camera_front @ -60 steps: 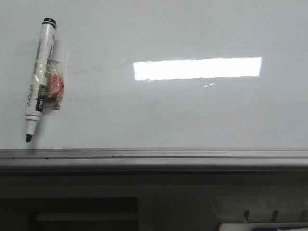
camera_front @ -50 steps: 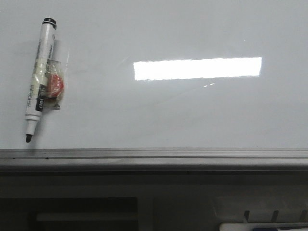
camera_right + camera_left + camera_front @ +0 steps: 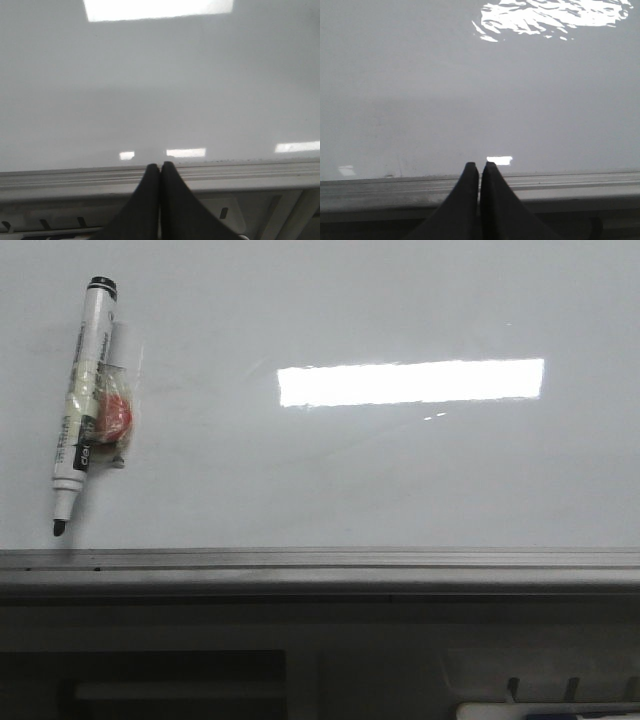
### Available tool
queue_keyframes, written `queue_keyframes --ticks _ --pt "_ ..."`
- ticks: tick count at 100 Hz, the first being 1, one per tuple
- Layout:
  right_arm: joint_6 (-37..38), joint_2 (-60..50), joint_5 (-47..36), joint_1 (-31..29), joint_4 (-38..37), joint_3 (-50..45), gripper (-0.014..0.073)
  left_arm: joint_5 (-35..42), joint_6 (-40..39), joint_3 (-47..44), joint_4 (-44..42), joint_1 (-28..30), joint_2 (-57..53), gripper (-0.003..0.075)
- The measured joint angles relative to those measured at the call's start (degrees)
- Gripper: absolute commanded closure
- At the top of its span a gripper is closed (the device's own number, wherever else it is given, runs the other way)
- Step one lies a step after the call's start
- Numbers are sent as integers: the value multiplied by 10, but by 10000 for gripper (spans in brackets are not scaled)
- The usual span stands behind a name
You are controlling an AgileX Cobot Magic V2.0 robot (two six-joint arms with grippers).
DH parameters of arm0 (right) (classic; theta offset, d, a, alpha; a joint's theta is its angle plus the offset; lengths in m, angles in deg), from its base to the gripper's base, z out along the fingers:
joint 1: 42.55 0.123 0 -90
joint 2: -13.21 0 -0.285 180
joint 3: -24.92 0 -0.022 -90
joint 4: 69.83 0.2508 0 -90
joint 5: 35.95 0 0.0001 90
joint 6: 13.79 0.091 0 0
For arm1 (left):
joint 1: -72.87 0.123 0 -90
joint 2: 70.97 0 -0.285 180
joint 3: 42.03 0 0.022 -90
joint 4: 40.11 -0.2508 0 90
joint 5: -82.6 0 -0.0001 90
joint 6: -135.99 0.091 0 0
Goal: Write number 3 on whiteboard
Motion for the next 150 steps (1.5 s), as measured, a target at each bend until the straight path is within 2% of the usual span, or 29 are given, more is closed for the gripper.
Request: queue_keyframes --ticks 46,72,105,112,132,150 --pt "1 0 -24 0 0 0 656 0 0 0 0 0 0 741" --pt "1 0 -51 0 -3 -1 656 35 0 0 0 0 0 741" --pt "1 0 -84 0 -3 -1 655 41 0 0 0 0 0 741" --pt "1 0 -87 0 -3 -1 656 64 0 0 0 0 0 741" --pt "1 0 -103 0 58 -1 656 98 0 1 7 0 0 741" --pt "1 6 -87 0 97 0 655 58 -1 38 13 0 5 741"
